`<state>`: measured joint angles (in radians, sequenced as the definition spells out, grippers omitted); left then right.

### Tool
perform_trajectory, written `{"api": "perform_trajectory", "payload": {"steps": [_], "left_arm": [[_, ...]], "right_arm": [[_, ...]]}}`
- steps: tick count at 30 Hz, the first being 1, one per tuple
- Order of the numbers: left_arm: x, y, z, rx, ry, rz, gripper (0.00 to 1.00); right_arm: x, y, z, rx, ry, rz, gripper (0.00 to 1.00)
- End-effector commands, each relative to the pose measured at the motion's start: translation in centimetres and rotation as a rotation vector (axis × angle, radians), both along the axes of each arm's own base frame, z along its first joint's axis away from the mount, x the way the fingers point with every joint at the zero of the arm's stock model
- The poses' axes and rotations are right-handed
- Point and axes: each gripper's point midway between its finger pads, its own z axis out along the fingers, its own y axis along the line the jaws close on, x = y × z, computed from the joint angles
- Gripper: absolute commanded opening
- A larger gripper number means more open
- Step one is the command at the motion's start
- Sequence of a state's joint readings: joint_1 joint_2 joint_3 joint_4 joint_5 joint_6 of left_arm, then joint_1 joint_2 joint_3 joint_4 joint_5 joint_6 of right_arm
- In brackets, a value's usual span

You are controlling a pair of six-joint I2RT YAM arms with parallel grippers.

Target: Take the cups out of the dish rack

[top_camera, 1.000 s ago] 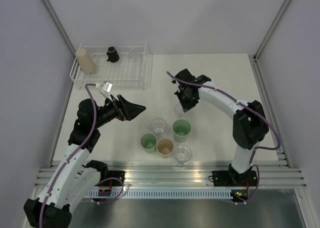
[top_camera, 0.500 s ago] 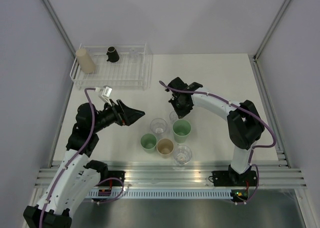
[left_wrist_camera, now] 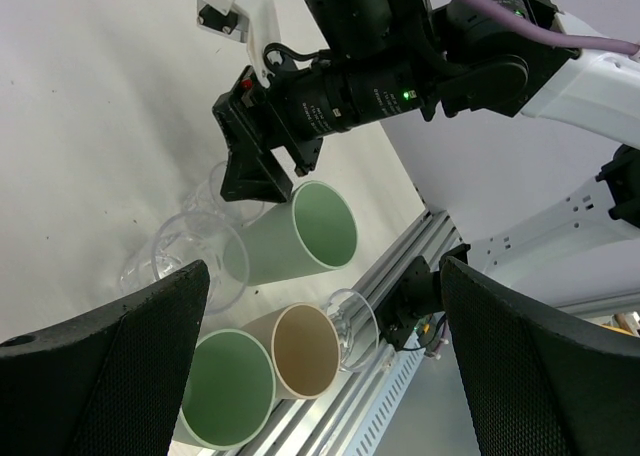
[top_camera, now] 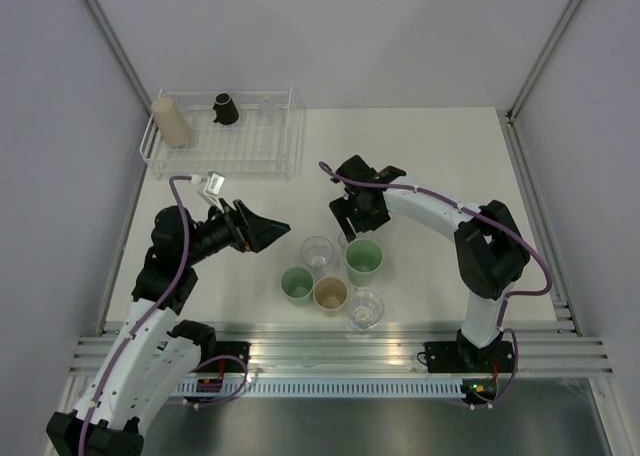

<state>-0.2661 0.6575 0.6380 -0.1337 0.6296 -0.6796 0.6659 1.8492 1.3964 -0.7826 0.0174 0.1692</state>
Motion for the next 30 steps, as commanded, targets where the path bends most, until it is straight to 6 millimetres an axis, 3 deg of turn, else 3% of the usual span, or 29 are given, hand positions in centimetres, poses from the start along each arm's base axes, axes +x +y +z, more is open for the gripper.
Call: {"api": "perform_trajectory", "payload": {"steps": [1, 2, 3, 4, 6, 7, 8, 9, 10, 14, 17, 18, 20, 21, 24, 27, 30], "left_arm": [[-0.4, 0.0, 0.9, 0.003, -0.039, -0.008, 1.00], [-0.4, 0.1, 0.9, 0.004, -0.042, -0.005, 1.00], [-0.4, 0.2, 1.0, 0.003, -0.045, 0.001, 1.00], [-0.4, 0.2, 1.2, 0.004, -0.049, 0.002, 1.00], [-0.5, 0.2, 1.4, 0.003, -0.051, 0.002, 1.00], [-0.6, 0.3, 2.0, -0.001, -0.062, 0.004, 1.00], [-0.7, 0.3, 2.2, 0.001, -0.067, 0.005, 1.00], [-0.8, 0.4, 2.2, 0.005, -0.065, 0.012, 1.00], [-0.8, 0.6, 2.7, 0.007, -0.079, 0.024, 1.00], [-1.0, 1.4, 2.3, 0.054, -0.089, 0.054, 1.00], [-1.2, 1.9, 1.2, 0.104, -0.062, 0.071, 1.00], [-1.2, 2.1, 1.3, 0.119, -0.067, 0.079, 1.00], [-1.6, 2.6, 0.5, 0.174, -0.055, 0.083, 1.00], [-1.5, 3.0, 0.9, 0.188, -0.064, 0.101, 1.00], [-2.2, 3.5, 0.9, 0.215, -0.064, 0.111, 1.00], [-2.6, 3.6, 0.8, 0.201, -0.063, 0.117, 1.00], [-3.1, 3.6, 1.0, 0.187, -0.068, 0.115, 1.00]], "right_arm": [[1.7, 0.5, 4.9, 0.065, -0.146, -0.017, 0.83], [2.0, 0.5, 6.2, 0.081, -0.184, -0.023, 0.98], [2.4, 0.4, 7.7, 0.102, -0.225, -0.042, 0.98], [2.8, 0.4, 11.0, 0.156, -0.317, -0.053, 0.98], [2.8, 0.4, 14.7, 0.240, -0.411, -0.059, 0.98], [2.2, 0.5, 18.1, 0.338, -0.494, -0.061, 0.98], [1.7, 0.5, 19.7, 0.392, -0.529, -0.060, 0.98], [1.0, 0.2, 19.9, 0.422, -0.540, -0.058, 0.98], [0.1, -0.1, 22.9, 0.507, -0.608, -0.064, 0.98], [-2.3, -2.2, 24.1, 0.565, -0.659, -0.097, 0.98], [-3.9, -4.5, 22.3, 0.523, -0.657, -0.146, 0.98], [-3.9, -6.0, 20.2, 0.459, -0.658, -0.193, 0.98], [-4.9, -8.3, 19.5, 0.430, -0.696, -0.248, 0.98], [-5.3, -9.6, 17.5, 0.380, -0.695, -0.278, 0.98], [-6.9, -9.9, 19.1, 0.482, -0.732, -0.275, 0.98], [-7.2, -11.2, 21.9, 0.542, -0.808, -0.352, 0.98], [-7.2, -11.3, 22.5, 0.554, -0.816, -0.366, 0.98]]}}
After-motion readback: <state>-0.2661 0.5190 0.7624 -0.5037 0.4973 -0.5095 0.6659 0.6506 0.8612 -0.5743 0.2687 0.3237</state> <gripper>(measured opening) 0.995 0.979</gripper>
